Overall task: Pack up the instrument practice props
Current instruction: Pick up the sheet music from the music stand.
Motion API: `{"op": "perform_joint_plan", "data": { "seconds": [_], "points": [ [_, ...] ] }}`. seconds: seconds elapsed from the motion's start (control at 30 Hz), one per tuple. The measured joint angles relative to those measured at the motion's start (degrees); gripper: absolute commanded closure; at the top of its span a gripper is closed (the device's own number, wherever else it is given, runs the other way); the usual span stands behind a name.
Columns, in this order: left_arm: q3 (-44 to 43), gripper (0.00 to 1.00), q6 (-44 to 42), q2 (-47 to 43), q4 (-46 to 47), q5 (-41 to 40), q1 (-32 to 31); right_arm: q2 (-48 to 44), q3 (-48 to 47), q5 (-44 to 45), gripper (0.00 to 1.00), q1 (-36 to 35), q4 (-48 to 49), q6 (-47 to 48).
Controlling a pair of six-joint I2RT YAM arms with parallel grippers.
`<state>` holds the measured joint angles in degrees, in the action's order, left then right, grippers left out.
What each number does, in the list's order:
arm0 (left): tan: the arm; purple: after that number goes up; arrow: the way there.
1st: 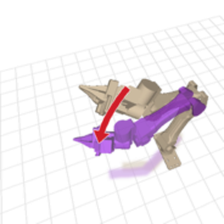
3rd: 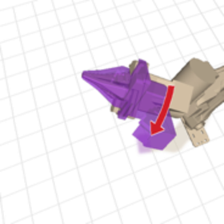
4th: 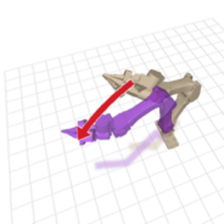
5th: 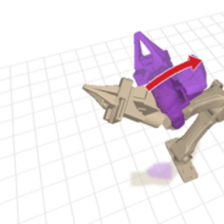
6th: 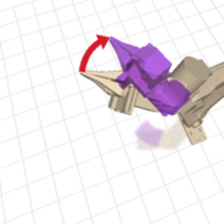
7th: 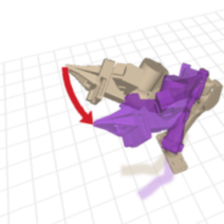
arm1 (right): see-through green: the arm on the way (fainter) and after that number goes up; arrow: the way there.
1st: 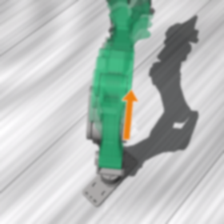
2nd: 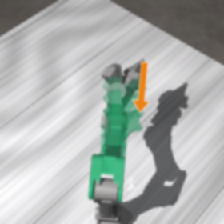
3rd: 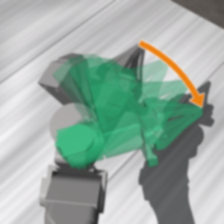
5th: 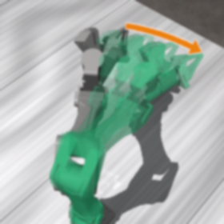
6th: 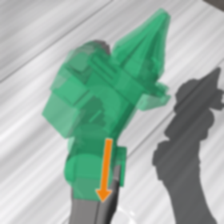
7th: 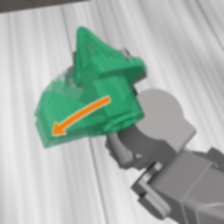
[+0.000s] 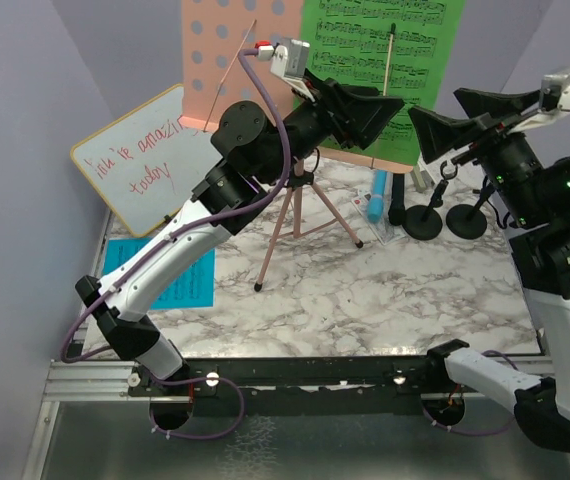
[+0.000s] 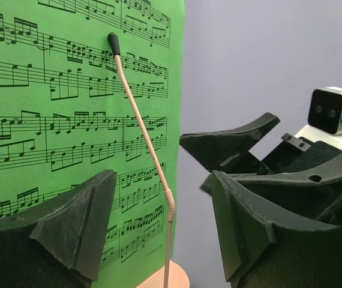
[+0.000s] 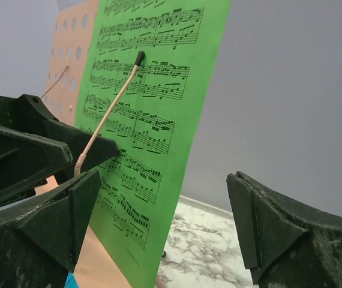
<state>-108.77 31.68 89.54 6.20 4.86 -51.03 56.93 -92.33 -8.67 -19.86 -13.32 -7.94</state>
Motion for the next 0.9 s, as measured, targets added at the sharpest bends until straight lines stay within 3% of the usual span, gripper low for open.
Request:
{"op": "perform_joint_plan", "data": {
  "seconds": [0.33,0.5,0.63,0.9],
  "points": [
    [-2.25,0.49,-0.48,2.34,1.44,-0.44,0.00,5.81,-1.09,-0.81,0.04,0.00,-0.04,0.04],
    [-3.61,0.64,-0.92,3.54,2.14,-0.42,0.00,6.21,-1.14,-1.20,0.03,0.00,0.07,0.07],
    [-3.61,0.86,-1.01,4.04,2.71,-0.42,0.00,6.49,-1.36,-1.79,0.03,0.00,0.37,0.04],
    [-1.46,0.98,-1.31,3.63,6.64,-0.39,-0.37,8.92,-2.12,-2.84,0.03,0.00,0.87,-0.52]
  ]
}}
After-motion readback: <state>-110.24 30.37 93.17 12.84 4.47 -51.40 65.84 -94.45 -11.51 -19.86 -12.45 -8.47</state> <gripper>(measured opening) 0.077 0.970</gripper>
